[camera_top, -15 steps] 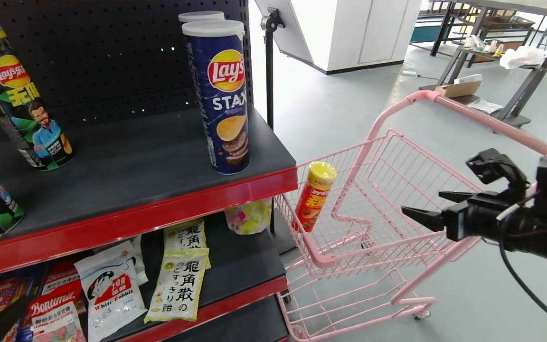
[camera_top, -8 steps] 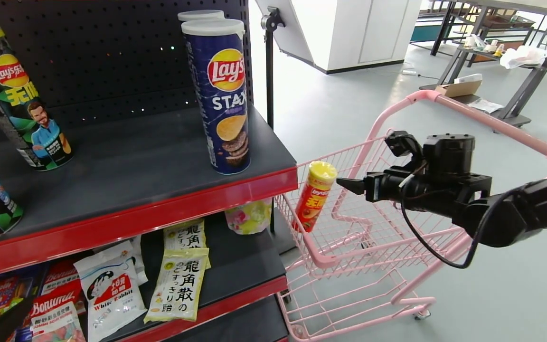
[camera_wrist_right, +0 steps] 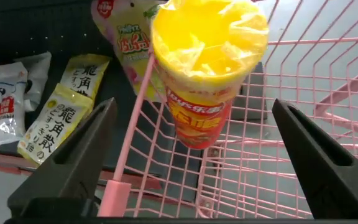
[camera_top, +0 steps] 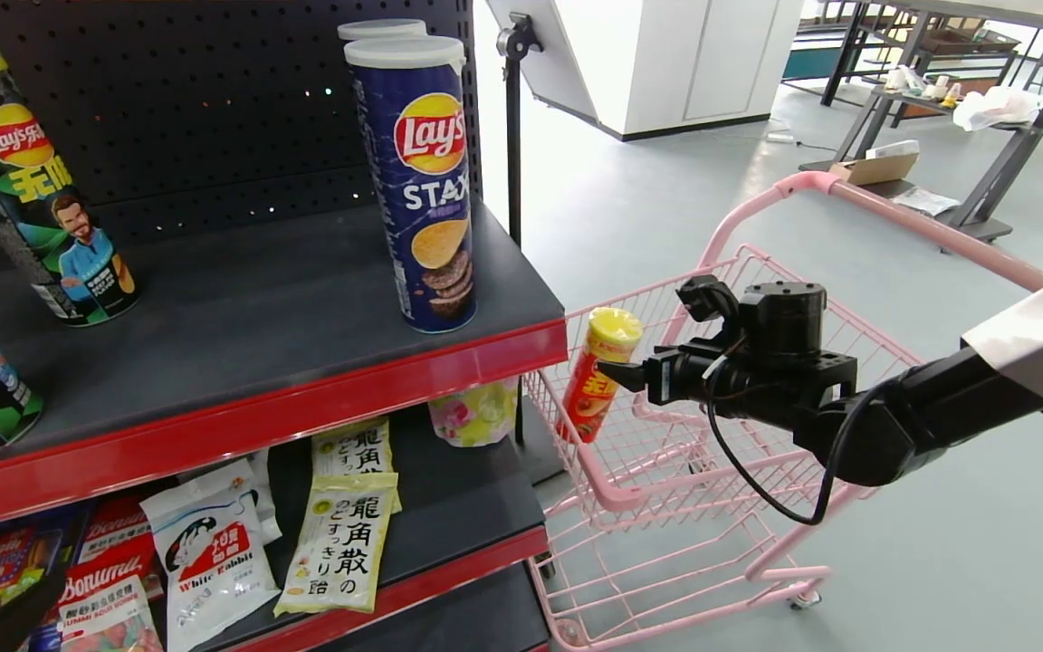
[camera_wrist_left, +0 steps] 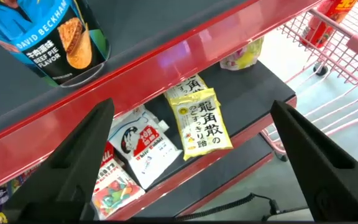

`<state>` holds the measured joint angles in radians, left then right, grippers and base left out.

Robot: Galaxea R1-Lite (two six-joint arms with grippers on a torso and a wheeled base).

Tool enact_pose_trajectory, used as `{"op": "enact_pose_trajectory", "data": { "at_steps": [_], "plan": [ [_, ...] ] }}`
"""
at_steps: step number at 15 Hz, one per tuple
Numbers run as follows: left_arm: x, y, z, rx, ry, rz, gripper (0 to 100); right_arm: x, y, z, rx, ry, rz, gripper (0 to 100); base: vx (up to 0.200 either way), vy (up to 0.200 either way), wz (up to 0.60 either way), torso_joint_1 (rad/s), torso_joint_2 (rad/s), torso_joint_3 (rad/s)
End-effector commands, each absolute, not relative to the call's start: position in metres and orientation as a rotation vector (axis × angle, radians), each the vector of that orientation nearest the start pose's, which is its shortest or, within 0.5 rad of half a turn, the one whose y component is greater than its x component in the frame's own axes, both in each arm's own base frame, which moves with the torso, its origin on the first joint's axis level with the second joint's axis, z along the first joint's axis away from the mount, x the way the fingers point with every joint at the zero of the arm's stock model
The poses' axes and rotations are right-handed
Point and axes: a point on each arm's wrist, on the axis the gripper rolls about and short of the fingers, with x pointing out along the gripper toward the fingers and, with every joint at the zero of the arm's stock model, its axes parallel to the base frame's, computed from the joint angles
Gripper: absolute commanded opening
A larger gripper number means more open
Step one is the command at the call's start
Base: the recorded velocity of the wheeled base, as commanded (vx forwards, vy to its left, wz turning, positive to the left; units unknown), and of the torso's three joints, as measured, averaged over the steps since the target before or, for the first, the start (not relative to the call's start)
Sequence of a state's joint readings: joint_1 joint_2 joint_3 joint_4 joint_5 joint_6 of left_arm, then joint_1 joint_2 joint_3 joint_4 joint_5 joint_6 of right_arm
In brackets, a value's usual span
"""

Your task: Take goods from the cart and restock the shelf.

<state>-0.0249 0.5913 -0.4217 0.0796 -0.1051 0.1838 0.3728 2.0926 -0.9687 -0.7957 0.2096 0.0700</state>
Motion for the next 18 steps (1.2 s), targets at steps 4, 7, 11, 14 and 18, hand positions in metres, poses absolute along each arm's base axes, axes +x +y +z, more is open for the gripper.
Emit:
{"op": "enact_pose_trajectory", "data": {
  "at_steps": [4, 7, 11, 14, 18],
  "plan": [
    [0.034, -0.005, 0.185, 0.172, 0.234, -0.201, 100, 0.381, 0.16, 0.09, 0.096, 0.362, 0.541, 100, 0.0, 0.0, 0.0, 0.0, 0.0, 0.0],
    [0.034, -0.004, 0.185, 0.172, 0.233, -0.198, 100, 0.392, 0.163, 0.081, 0.094, 0.357, 0.498, 100, 0.0, 0.0, 0.0, 0.0, 0.0, 0.0],
    [0.034, -0.004, 0.185, 0.174, 0.232, -0.198, 100, 0.404, 0.174, 0.075, 0.135, 0.353, 0.503, 100, 0.0, 0.0, 0.0, 0.0, 0.0, 0.0],
    [0.032, -0.004, 0.186, 0.174, 0.224, -0.194, 100, 0.411, 0.177, 0.066, 0.14, 0.361, 0.503, 100, 0.0, 0.0, 0.0, 0.0, 0.0, 0.0],
    [0.033, -0.004, 0.187, 0.185, 0.22, -0.194, 100, 0.426, 0.183, 0.055, 0.158, 0.329, 0.502, 0, 0.0, 0.0, 0.0, 0.0, 0.0, 0.0]
  ]
}}
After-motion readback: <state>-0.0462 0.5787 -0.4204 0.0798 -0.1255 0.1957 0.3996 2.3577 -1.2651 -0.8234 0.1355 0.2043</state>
